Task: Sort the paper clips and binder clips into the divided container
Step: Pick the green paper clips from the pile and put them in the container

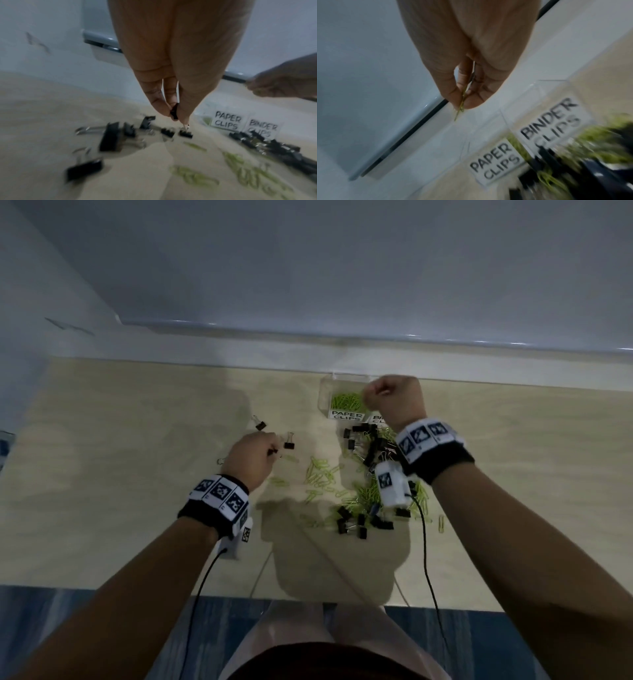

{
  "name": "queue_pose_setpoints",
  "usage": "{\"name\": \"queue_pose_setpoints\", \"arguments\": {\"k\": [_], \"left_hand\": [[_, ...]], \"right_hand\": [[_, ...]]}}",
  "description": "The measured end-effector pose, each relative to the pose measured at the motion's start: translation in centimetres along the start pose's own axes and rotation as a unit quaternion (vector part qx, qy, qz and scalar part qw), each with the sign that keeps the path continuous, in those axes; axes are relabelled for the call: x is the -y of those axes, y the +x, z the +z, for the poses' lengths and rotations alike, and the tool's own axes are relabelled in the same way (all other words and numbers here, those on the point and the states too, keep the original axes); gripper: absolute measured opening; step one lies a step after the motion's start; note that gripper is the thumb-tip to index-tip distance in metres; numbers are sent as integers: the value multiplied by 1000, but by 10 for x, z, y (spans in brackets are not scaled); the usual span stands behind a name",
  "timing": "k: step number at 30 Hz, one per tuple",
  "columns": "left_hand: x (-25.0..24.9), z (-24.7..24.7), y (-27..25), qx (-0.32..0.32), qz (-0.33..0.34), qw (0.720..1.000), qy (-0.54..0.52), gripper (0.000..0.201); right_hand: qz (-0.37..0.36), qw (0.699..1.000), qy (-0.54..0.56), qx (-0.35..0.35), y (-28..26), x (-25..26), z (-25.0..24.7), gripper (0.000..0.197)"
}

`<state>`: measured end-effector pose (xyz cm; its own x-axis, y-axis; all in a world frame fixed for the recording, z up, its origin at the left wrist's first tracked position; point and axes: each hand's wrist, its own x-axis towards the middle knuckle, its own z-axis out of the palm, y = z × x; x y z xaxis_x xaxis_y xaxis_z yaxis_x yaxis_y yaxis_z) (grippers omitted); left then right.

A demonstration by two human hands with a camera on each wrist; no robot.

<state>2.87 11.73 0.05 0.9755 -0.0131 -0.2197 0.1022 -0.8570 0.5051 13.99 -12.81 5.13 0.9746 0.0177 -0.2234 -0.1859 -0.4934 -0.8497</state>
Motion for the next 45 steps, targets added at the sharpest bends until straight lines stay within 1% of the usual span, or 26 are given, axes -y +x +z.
{"name": "queue_pose_setpoints", "arguments": {"k": [2,4,6,7,9,10,12,13,15,17,18,20,22,24,25,27,28,30,32,33,36,37,39,41,43,45], "left_hand": [[10,8,-7,1,-18,1000,6,14],[15,17,-16,-8,-25,999,36,21],[15,24,-28,-25,-18,998,51,28],[14,27,-34,-27,-7,999,44,31],[9,33,-39,6,17,999,27,40],[7,35,-39,33,19,999,28,45],[-1,39,-32,77,4,996,49,51],[-3,41,-28,87,-6,994,62,53],[-7,43,-22,91,-16,992,90,54],[-7,46,-22,85,-10,990,110,55],[-7,49,-26,84,-1,990,113,55],[-9,55,-35,85,31,991,103,58],[-11,63,-50,96,62,991,75,71],[-13,72,-63,92,97,990,38,86],[-14,77,-67,81,106,991,24,84],[-19,83,-68,62,87,994,-14,67],[-24,83,-66,55,63,996,-43,57],[-35,81,-60,61,16,994,-84,51],[-42,78,-50,81,8,994,-72,51],[-44,76,-44,96,12,994,-55,46],[-47,73,-24,119,24,992,-26,14],[-49,72,-20,116,29,993,-20,10],[-52,71,-14,101,36,994,-5,13],[-55,69,-10,93,42,995,3,15],[-56,67,-6,99,45,994,1,15],[-56,64,0,100,37,994,-24,11]], "right_hand": [[-15,999,-36,-10,19,7,6,8],[-25,994,-102,9,31,7,12,10],[-50,977,-202,36,30,2,16,16],[-77,967,-240,43,25,-2,18,17],[-149,949,-270,58,7,-12,27,15],[-175,942,-273,81,-4,-18,33,16],[-187,929,-282,148,-23,-28,47,21],[-189,916,-301,186,-32,-31,54,25],[-204,874,-359,257,-45,-37,68,37],[-242,829,-409,296,-56,-42,79,47],[-257,814,-425,301,-60,-45,81,50],[-269,798,-444,305,-65,-53,80,56],[-281,792,-442,315,-70,-61,75,64],[-284,805,-414,316,-74,-68,69,63],[-277,817,-399,311,-76,-70,66,58],[-259,839,-379,292,-78,-75,64,45],[-253,847,-374,282,-79,-76,65,38],[-247,853,-370,271,-79,-78,65,27],[-243,858,-366,265,-79,-79,64,23],[-241,862,-363,260,-79,-79,62,23],[-234,882,-335,237,-76,-77,50,21],[-229,888,-327,229,-75,-75,46,18],[-209,900,-311,224,-72,-75,38,11],[-174,919,-285,210,-66,-79,33,8],[-130,938,-261,185,-60,-83,29,10],[-74,957,-226,165,-56,-82,26,10]]}}
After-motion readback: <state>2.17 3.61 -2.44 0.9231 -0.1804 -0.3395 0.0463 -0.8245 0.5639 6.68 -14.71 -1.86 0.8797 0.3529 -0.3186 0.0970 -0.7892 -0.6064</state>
